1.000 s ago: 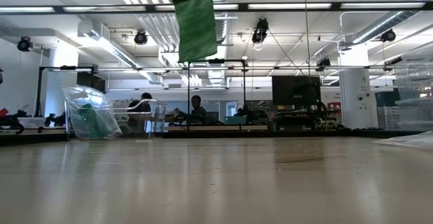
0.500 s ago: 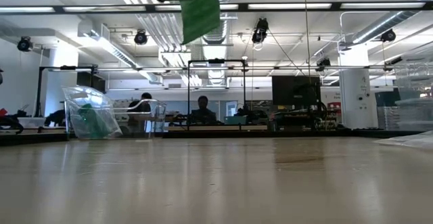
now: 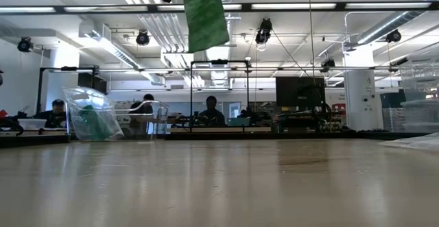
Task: Roll bandage
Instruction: Roll the green bandage
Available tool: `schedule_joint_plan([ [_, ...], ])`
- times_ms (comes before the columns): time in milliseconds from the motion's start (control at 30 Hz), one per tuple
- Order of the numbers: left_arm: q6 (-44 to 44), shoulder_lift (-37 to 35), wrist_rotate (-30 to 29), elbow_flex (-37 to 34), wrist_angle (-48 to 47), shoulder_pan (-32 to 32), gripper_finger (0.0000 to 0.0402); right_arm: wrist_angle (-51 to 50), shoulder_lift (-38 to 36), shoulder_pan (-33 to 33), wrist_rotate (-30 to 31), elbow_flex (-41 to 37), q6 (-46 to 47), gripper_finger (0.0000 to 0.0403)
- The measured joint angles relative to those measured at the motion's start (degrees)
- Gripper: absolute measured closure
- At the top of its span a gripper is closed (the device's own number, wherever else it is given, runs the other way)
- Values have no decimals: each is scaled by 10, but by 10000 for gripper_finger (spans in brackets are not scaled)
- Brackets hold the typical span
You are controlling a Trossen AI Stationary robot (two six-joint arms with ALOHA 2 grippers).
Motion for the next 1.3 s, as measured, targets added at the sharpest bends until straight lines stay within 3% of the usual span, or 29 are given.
schedule_joint_plan([
  [133,-20,2,-12,0,4,0,236,-9,0,0,10,0,1,358],
  [300,-36,3,-22,0,0,0,366,-30,0,0,14,0,-8,328],
  [633,-68,-6,-15,0,-1,1,371,-99,-4,-1,24,-1,-46,257],
  [800,-69,-6,-3,0,-4,1,371,-68,-4,0,20,-1,-53,241],
  [967,-74,-6,25,0,-2,1,368,-47,-2,0,19,-1,-76,277],
  [1200,-81,-7,49,1,-3,1,371,-48,3,1,24,-1,-127,383],
  [1300,-77,-10,45,1,-27,1,369,-51,-2,1,27,-1,-128,396],
])
